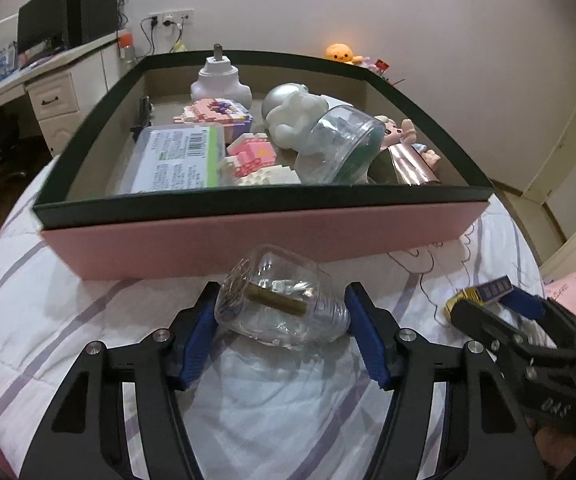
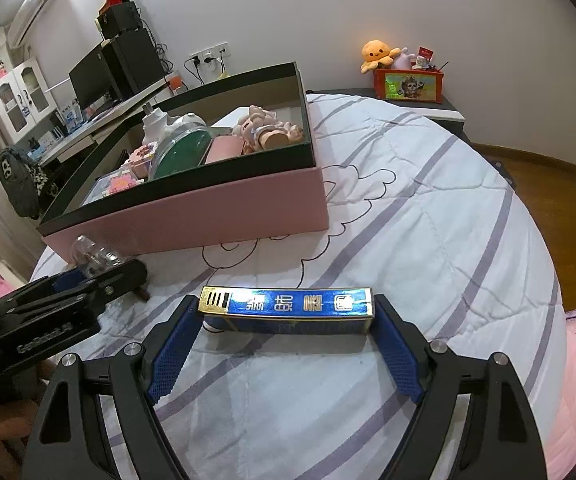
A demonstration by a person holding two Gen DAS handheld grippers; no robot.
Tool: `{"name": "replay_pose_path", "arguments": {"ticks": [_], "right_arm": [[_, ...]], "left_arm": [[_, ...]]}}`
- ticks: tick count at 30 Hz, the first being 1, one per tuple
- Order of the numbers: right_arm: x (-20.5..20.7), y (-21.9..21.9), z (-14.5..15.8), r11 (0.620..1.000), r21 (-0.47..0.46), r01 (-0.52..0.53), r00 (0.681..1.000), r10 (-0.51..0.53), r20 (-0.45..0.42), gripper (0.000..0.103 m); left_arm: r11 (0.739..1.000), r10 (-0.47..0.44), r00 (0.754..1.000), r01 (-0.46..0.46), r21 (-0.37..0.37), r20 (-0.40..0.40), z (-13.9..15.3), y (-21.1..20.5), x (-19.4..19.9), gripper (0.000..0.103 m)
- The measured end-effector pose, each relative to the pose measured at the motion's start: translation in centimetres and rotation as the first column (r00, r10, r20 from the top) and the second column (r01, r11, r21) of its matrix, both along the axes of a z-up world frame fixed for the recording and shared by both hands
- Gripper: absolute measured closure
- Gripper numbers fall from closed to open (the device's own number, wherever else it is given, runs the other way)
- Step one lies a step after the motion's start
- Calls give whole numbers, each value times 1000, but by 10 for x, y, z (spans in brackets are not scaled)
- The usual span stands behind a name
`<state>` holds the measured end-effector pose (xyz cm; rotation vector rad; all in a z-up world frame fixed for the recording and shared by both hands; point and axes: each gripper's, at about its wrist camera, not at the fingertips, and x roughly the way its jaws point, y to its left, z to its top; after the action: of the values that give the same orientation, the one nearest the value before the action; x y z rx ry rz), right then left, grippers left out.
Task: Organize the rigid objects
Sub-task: 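Lower the glass bottle and blue box into the pink box and release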
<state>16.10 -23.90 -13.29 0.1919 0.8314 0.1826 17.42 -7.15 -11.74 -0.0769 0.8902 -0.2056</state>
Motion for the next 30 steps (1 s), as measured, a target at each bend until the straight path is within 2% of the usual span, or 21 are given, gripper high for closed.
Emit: {"name": "replay_pose_path", "arguments": {"ticks": [10,18,23,30], "right_arm": [[-12,7,10,999,22,-23,1000,23,10,18],[-15,20,35,998,23,-53,997,52,60,18],[-7,21,55,998,20,-65,993,62,102,18],[24,24,86,996,-1,-85,981,84,176,18]], "left_arm": [[1000,15,1000,-15,0,20,8,22,-24,39],[1000,20,997,-20,-10,75,31,33,-33,39],[1000,21,992,-20,-12,124,50,38,-25,39],[1000,29,978,-29,-5,207,80,45,9,39]]}}
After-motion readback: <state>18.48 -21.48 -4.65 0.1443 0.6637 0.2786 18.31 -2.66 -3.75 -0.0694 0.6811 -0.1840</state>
